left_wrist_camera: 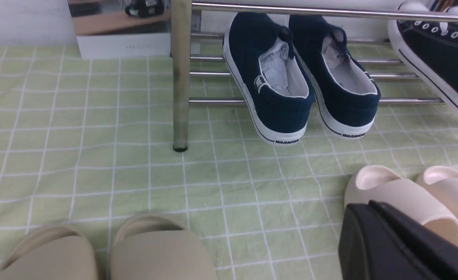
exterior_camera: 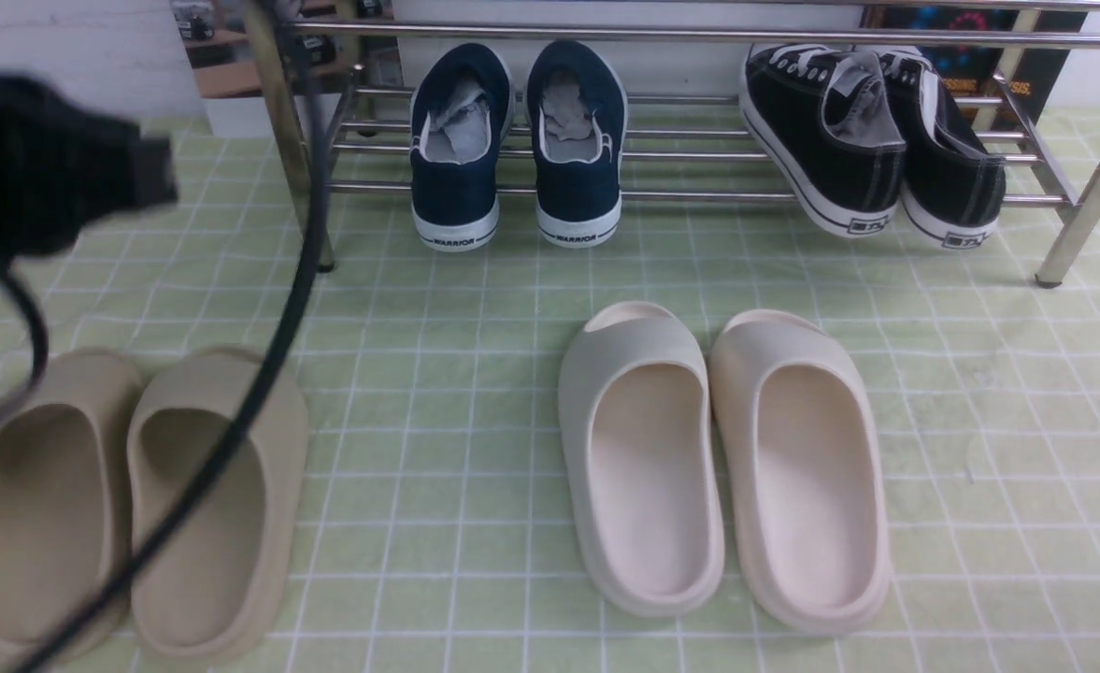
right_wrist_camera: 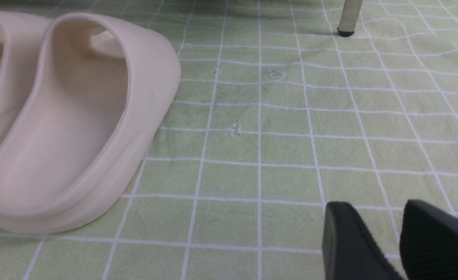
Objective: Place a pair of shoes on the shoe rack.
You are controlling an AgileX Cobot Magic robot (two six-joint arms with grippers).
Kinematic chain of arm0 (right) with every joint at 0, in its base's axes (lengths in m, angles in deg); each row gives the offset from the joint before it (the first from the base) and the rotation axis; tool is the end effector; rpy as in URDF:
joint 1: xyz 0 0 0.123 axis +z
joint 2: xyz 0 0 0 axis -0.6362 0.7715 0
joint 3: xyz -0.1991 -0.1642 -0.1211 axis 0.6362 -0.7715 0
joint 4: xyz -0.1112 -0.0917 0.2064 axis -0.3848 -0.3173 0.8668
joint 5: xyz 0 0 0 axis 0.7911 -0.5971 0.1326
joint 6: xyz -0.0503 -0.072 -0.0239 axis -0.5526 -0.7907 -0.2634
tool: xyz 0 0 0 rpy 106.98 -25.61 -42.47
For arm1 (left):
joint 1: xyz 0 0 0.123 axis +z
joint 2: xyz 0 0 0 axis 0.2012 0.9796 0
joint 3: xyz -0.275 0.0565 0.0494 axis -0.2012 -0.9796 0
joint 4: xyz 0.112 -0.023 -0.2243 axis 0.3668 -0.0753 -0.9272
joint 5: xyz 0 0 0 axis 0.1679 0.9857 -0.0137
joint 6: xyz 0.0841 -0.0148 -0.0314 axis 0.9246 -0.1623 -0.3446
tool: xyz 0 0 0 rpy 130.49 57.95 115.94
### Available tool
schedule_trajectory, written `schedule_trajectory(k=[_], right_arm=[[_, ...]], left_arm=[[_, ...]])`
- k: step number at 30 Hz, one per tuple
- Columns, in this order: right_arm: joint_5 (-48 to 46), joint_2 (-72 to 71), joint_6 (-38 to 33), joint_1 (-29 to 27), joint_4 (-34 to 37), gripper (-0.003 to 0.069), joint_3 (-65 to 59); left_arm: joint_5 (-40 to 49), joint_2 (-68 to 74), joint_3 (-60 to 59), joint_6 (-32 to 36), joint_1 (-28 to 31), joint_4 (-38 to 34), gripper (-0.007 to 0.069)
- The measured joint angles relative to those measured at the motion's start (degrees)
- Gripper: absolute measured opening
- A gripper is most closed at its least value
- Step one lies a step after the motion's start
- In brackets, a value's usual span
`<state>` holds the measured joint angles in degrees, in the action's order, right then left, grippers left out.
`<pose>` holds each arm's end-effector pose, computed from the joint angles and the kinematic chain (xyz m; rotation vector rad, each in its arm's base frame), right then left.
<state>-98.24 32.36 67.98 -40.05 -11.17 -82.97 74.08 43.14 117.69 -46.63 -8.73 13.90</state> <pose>0.0523 0.0020 0.1738 0.0003 1.8710 0.0271 0.1539 -0.0483 0.3716 0.1158 1.9100 -0.2686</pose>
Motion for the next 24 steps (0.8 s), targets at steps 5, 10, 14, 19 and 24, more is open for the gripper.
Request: schedule_trajectory(k=[5, 10, 14, 19, 24], right_arm=[[0.0, 0.0, 0.0, 0.0, 0.0, 0.0245, 0.0], [0.0, 0.0, 0.0, 0.0, -0.04, 0.0245, 0.0], [0.0, 0.0, 0.0, 0.0, -0.04, 0.0245, 0.0], [0.0, 0.0, 0.0, 0.0, -0.04, 0.0245, 0.0], [0.0, 0.0, 0.0, 0.0, -0.04, 0.0245, 0.0]], left_arm=[[-10.4, -13.64, -21.07, -2.02, 0.0, 1.99, -0.0013], [-13.05, -21.72, -31.05, -2.28, 0.0, 2.05, -0.0013], [-13.41, -28.89, -37.74, -2.91, 0.0, 2.05, -0.0013], [-9.81, -34.01, -39.69, -3.24, 0.0, 2.0, -0.0013], [-7.65, -41.43, -41.36, -3.71, 0.6, 2.46, -0.0013]])
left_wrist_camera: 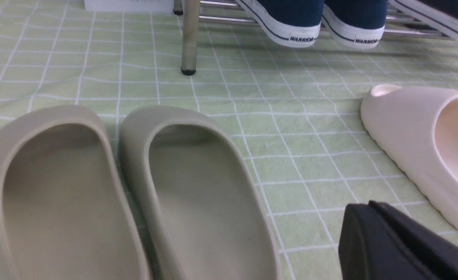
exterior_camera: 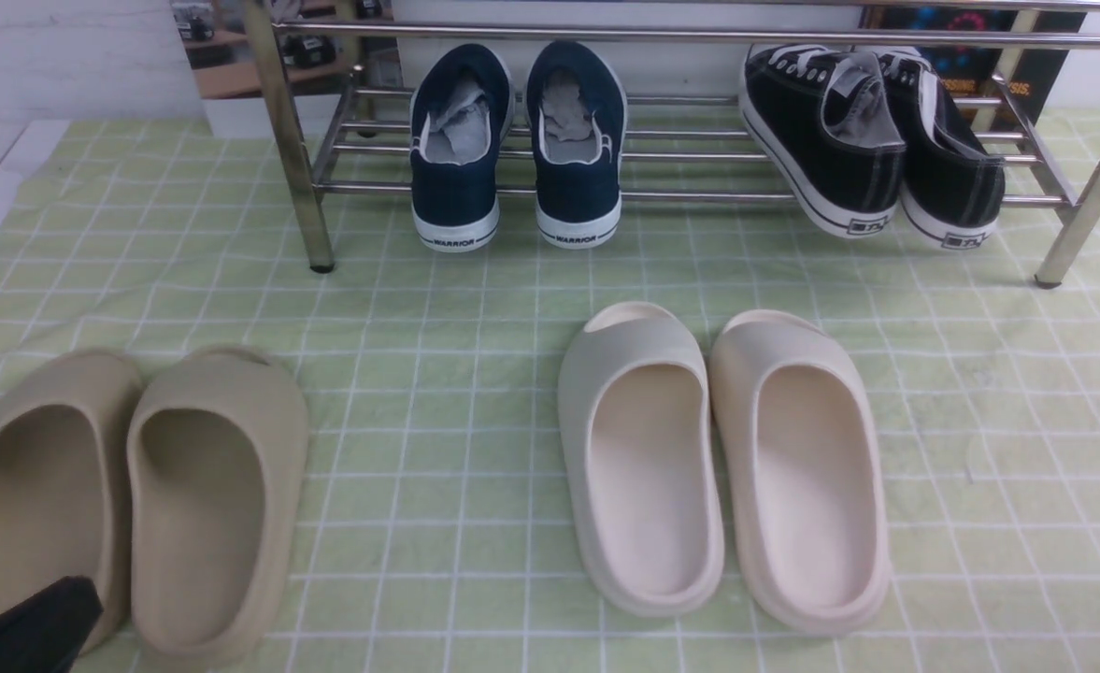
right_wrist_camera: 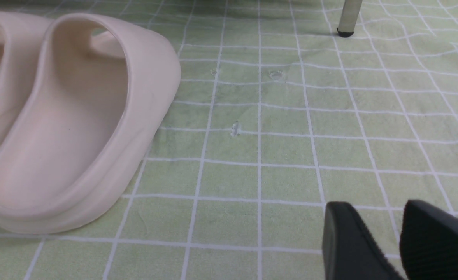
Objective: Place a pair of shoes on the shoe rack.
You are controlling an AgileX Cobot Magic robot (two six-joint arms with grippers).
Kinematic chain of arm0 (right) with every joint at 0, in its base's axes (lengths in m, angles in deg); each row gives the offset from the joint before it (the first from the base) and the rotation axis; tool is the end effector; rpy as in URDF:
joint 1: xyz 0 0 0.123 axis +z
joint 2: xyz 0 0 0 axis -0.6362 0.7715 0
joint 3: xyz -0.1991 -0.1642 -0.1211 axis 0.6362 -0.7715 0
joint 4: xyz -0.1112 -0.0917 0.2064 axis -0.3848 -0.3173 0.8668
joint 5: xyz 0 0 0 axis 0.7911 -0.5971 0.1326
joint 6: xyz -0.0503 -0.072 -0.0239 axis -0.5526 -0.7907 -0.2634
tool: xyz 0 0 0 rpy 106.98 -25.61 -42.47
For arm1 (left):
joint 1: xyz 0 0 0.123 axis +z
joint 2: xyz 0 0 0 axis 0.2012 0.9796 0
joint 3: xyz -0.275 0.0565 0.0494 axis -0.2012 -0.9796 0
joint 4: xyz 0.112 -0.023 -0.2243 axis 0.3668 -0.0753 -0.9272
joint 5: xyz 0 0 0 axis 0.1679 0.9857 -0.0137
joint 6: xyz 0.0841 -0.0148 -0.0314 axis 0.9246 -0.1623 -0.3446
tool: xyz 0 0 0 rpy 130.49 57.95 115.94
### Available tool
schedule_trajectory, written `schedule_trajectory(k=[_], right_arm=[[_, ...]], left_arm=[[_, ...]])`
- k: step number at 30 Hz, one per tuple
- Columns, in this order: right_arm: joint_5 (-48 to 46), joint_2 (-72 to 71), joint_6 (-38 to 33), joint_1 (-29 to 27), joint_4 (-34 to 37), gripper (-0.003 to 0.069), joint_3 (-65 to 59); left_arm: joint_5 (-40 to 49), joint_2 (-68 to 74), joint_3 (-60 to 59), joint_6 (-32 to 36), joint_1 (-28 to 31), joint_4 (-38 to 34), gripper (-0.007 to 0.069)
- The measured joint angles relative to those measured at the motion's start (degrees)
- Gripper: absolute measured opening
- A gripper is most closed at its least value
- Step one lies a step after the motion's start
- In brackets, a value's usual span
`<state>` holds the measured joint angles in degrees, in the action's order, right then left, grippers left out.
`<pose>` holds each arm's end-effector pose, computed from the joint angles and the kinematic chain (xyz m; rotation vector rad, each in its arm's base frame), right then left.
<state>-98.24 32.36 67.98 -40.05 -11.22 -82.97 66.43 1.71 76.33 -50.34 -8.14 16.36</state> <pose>0.0523 0.0019 0.1738 -0.0002 1.8710 0.0262 0.0554 -0.0123 0.2135 0.0865 1.7780 -0.3121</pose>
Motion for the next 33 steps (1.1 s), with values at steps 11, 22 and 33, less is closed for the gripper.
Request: schedule_trajectory(k=[11, 22, 33], right_arm=[[0.0, 0.0, 0.0, 0.0, 0.0, 0.0245, 0.0], [0.0, 0.0, 0.0, 0.0, 0.0, 0.0245, 0.0], [0.0, 0.0, 0.0, 0.0, 0.0, 0.0245, 0.0]], left_arm=[[-2.63, -4.54, -6.91, 11.79, 10.74, -12.2, -0.0013], [4.51, -4.54, -7.24, 16.36, 10.74, -14.95, -0.0013], [4.45, -4.54, -7.24, 16.42, 10.74, -15.15, -0.0013]])
